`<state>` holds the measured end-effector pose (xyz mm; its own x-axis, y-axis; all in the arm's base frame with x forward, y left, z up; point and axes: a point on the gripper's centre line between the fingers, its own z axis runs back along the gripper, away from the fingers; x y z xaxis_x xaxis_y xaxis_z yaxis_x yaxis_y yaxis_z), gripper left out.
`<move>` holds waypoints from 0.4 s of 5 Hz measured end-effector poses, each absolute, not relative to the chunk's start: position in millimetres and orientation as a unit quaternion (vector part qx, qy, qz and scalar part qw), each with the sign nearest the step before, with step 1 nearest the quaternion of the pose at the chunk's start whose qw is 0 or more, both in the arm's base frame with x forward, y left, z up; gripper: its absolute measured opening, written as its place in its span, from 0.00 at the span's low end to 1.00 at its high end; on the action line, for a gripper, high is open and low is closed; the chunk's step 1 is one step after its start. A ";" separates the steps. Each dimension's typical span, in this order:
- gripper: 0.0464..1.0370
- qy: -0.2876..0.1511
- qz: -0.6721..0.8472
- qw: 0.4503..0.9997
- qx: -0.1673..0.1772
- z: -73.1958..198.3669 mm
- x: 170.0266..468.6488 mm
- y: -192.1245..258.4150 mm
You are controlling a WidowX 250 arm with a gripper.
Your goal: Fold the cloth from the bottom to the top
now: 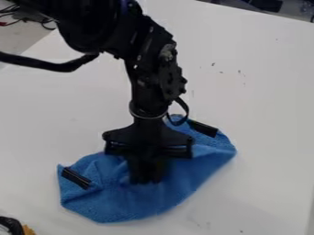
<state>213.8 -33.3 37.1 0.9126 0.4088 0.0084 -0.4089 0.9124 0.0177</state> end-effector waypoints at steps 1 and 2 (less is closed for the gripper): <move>0.75 0.002 0.199 0.980 0.009 36.3 219.4 -29.3; 0.96 0.012 0.182 0.983 0.022 42.2 225.2 -26.9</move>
